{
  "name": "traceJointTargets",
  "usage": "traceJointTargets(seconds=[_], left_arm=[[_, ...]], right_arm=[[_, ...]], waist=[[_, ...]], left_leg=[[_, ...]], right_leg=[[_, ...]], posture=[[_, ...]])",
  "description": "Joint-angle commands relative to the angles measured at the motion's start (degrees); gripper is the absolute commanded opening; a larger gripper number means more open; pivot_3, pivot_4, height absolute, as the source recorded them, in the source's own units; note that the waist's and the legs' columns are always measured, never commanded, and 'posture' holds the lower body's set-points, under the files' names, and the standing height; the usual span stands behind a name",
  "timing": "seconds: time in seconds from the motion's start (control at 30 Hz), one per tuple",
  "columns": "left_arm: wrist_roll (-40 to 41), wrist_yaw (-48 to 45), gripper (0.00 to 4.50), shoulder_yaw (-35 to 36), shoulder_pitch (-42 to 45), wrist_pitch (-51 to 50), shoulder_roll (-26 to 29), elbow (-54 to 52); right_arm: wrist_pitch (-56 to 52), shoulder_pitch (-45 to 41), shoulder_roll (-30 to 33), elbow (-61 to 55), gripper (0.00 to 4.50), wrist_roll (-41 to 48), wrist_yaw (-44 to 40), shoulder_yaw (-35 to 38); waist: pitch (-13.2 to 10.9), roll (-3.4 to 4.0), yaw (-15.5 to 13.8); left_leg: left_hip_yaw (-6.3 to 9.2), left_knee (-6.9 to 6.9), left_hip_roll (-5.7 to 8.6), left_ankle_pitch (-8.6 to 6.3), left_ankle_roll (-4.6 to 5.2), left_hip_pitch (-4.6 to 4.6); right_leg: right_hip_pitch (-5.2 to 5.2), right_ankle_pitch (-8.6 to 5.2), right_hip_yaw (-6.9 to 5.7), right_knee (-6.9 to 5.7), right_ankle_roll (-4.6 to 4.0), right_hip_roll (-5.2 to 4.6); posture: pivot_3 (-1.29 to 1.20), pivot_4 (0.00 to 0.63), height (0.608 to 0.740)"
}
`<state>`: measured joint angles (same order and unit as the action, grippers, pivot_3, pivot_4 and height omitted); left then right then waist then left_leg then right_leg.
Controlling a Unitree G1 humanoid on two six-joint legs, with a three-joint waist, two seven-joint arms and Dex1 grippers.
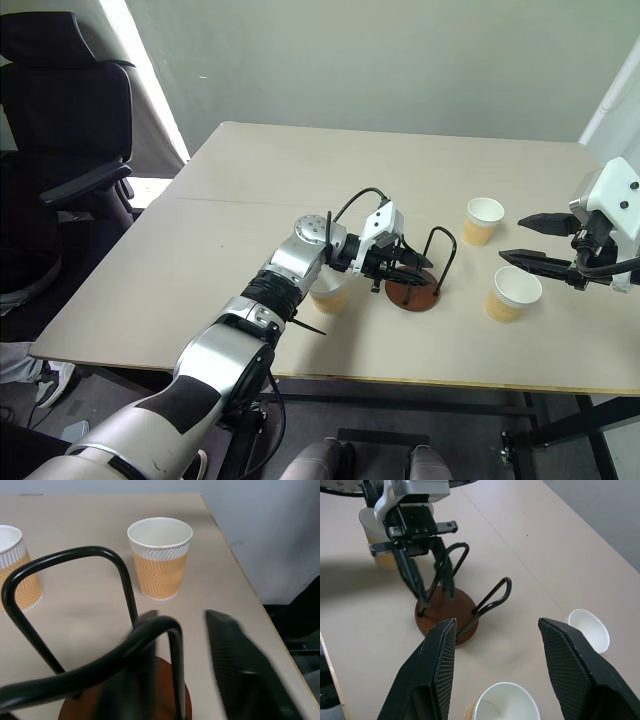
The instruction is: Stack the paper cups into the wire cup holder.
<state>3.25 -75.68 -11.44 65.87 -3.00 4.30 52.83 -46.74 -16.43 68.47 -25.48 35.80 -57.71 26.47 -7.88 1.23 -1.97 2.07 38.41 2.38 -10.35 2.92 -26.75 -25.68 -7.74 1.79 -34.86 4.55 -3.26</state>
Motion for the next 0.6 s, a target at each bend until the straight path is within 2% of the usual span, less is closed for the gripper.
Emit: traceJointTargets(seconds=[0.03,0.13,0.47,0.53,0.6], left_arm=[[0.1,0.6,2.95,0.4,1.1,1.6,-0.1,-0.4],[-0.1,0.6,3.99,0.3,1.1,2.0,0.0,-0.3],[-0.6,-2.0,3.99,-1.0,0.4,2.0,1.2,-2.3],[-0.7,-2.3,4.37,-1.1,0.2,1.8,1.6,-2.7],[-0.5,-2.8,4.46,-1.2,0.0,1.3,1.8,-3.1]], right_arm=[[1.0,-0.2,0.3,-1.3,2.63,0.3,0.4,1.4],[1.2,-0.2,0.3,-1.3,2.63,0.2,0.5,1.3],[2.1,-0.6,0.6,-0.6,2.63,0.2,0.2,0.2],[2.3,-0.9,0.6,-0.5,2.63,0.2,0.2,-0.2],[2.4,-1.3,0.7,-0.4,2.63,0.3,0.2,-0.6]], waist=[[0.0,0.0,0.0],[0.0,0.0,0.0],[0.0,0.0,0.0],[0.0,0.0,0.0],[0.0,0.0,0.0]], left_leg=[[0.01,0.0,0.0,0.0,0.0,0.0],[0.0,0.0,0.0,0.0,0.0,0.0],[0.0,0.0,0.0,0.0,0.0,0.0],[0.0,0.0,0.0,0.0,0.01,0.0],[0.0,0.0,0.01,0.0,0.01,0.0]], right_leg=[[0.0,0.0,0.0,0.0,0.0,0.0],[0.0,0.0,0.0,0.0,0.0,0.0],[0.0,0.0,0.01,0.0,0.0,0.0],[0.0,0.0,0.0,0.0,0.0,0.0],[0.0,0.0,0.0,0.01,0.0,0.0]], posture=[[0.0,0.15,0.74],[0.0,0.15,0.74],[0.0,0.15,0.74],[0.0,0.15,0.74],[0.0,0.15,0.74]])
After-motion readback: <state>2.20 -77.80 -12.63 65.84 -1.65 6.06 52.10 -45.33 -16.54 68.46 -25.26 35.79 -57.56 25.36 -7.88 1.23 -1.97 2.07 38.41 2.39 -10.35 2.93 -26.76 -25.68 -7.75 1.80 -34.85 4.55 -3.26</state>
